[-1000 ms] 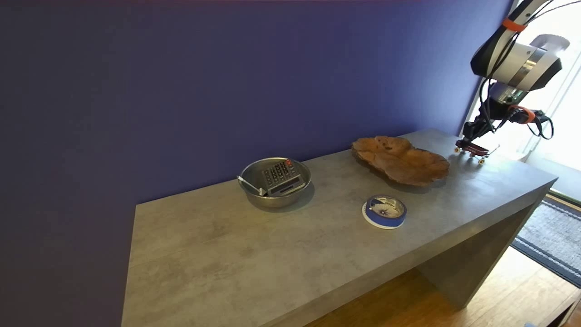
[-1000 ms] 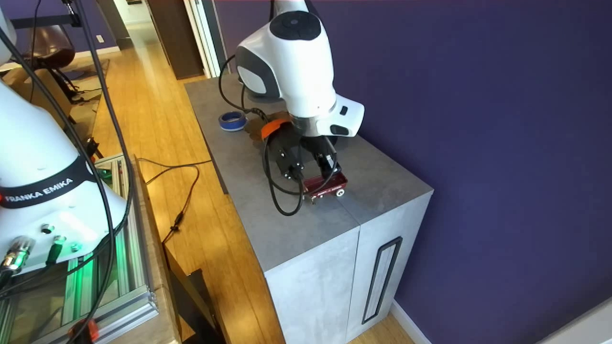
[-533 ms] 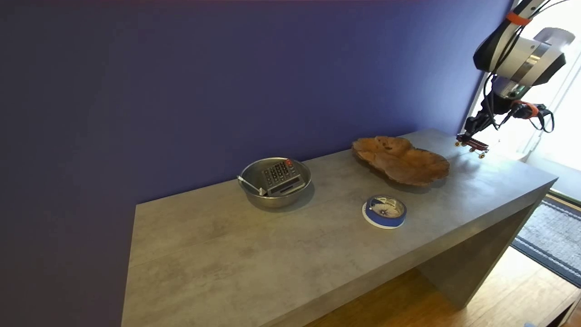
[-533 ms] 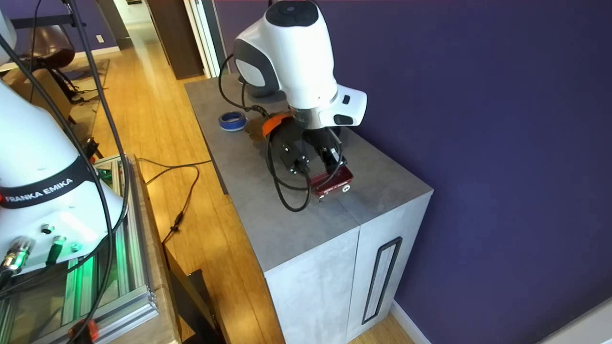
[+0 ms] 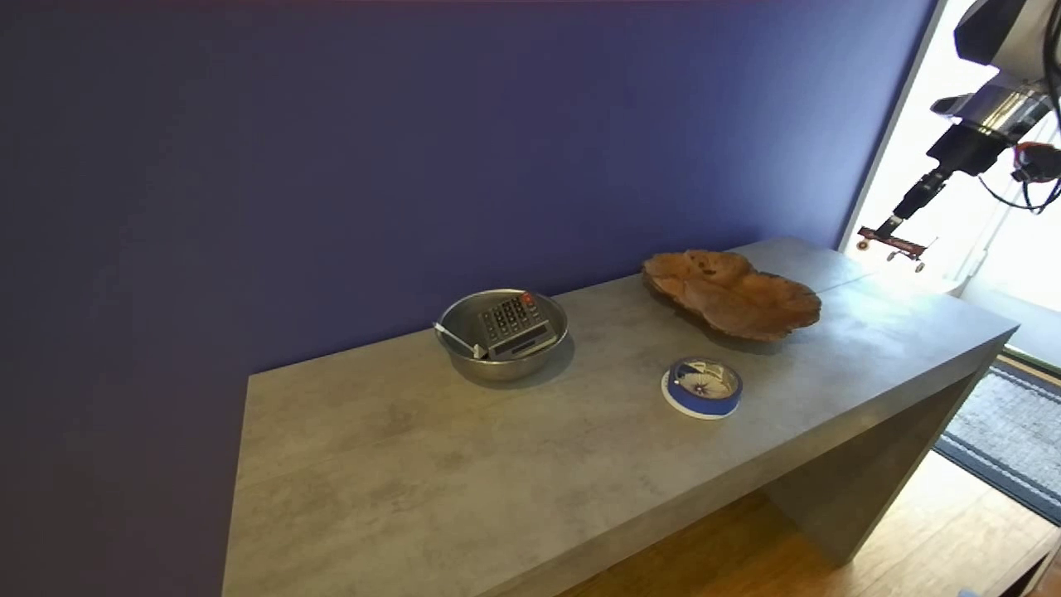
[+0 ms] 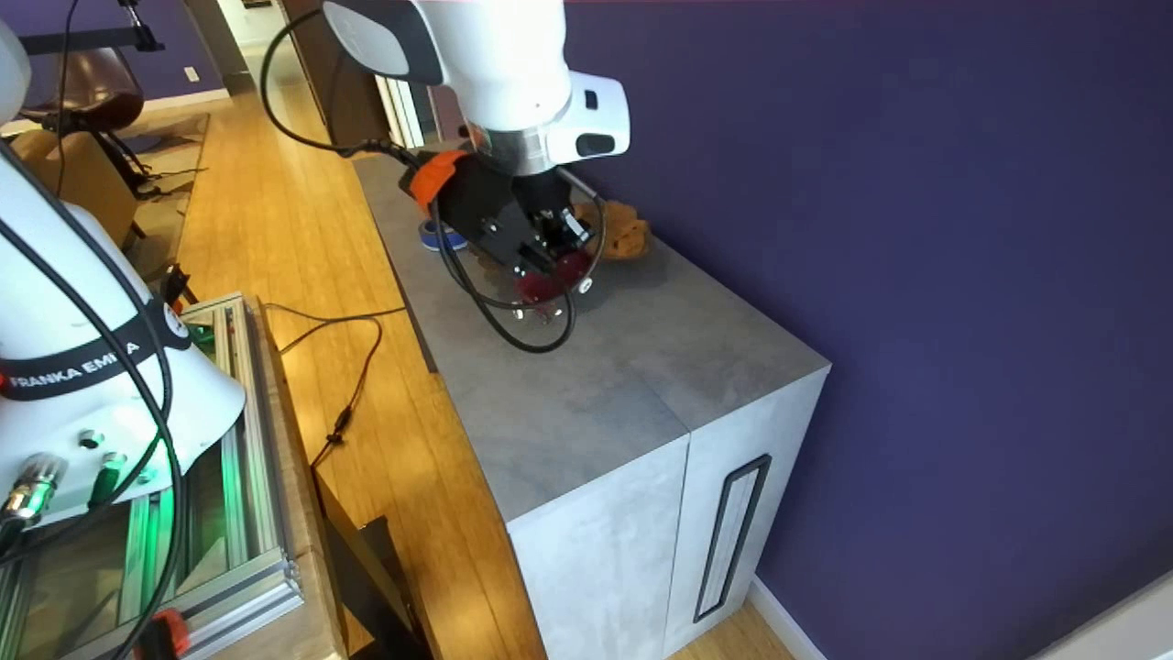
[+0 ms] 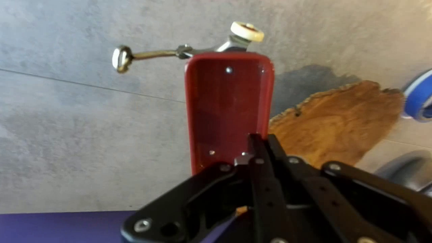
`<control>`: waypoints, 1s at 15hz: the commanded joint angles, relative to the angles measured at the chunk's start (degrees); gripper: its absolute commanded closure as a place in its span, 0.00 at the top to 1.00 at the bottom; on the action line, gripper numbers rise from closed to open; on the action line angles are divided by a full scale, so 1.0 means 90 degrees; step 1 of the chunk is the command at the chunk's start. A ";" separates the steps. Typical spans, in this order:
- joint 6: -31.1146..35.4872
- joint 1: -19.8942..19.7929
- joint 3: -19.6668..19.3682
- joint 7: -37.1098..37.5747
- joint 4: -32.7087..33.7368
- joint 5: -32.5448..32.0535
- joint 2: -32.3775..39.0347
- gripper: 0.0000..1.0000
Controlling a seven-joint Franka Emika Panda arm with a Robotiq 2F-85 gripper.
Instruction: Move the red wagon to the left
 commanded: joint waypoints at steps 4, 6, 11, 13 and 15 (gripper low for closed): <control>-0.0065 -0.0004 -0.0010 0.0016 -0.0075 -0.0031 -0.0154 0.05; -0.0035 0.0061 0.0051 -0.0170 -0.0099 0.0094 -0.0063 0.01; 0.0156 0.0927 0.0913 -0.0915 -0.0929 0.0547 -0.1209 0.01; 0.0289 0.1318 0.1388 -0.0699 -0.0905 0.0398 -0.1426 0.01; 0.0403 0.1587 0.1942 -0.0493 -0.0653 0.0227 -0.1498 0.01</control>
